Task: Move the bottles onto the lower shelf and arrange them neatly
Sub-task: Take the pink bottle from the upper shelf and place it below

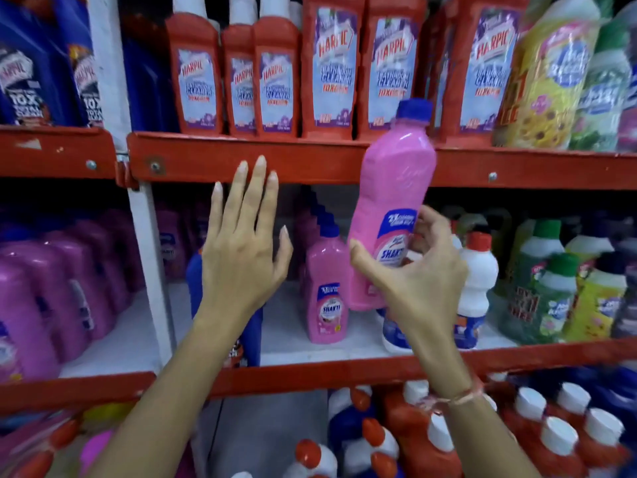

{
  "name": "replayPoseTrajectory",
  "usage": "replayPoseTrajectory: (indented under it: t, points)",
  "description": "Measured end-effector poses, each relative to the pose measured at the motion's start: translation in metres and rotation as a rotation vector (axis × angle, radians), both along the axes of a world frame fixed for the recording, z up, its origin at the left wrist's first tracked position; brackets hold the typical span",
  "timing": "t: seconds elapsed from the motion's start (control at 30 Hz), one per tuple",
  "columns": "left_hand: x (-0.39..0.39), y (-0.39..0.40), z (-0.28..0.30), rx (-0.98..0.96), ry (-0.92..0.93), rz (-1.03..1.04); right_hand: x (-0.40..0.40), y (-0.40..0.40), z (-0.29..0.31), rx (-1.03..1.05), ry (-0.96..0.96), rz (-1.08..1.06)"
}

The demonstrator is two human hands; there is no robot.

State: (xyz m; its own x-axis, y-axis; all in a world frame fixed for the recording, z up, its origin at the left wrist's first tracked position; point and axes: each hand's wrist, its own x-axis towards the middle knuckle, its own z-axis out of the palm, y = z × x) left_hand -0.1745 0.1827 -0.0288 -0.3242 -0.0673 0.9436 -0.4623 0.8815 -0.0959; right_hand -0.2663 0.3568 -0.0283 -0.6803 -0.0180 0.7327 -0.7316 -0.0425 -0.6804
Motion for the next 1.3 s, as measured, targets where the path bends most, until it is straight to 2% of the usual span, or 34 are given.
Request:
replayPoseTrajectory:
  t: [0.23,0.4,0.83,1.07,1.2,1.3]
  points:
    - [0.002,-0.003,-0.004,-0.046,-0.001,-0.027,-0.014,-0.037,-0.072,0.101,-0.089,0.068]
    - [0.003,-0.006,-0.003,-0.077,0.026,-0.048,-0.023,-0.050,-0.103,0.173,-0.141,0.067]
    - [0.000,-0.005,-0.010,-0.042,-0.009,-0.033,-0.025,-0.053,-0.128,0.242,-0.186,0.078]
    - [-0.005,0.015,-0.019,0.009,0.008,-0.021,-0.030,-0.046,-0.127,0.284,-0.167,0.175]
    - [-0.021,0.045,-0.037,0.072,0.044,-0.151,-0.041,-0.025,-0.126,0.317,-0.131,0.216]
    - [-0.040,0.077,-0.055,0.181,0.094,-0.325,-0.052,0.009,-0.118,0.183,-0.096,0.228]
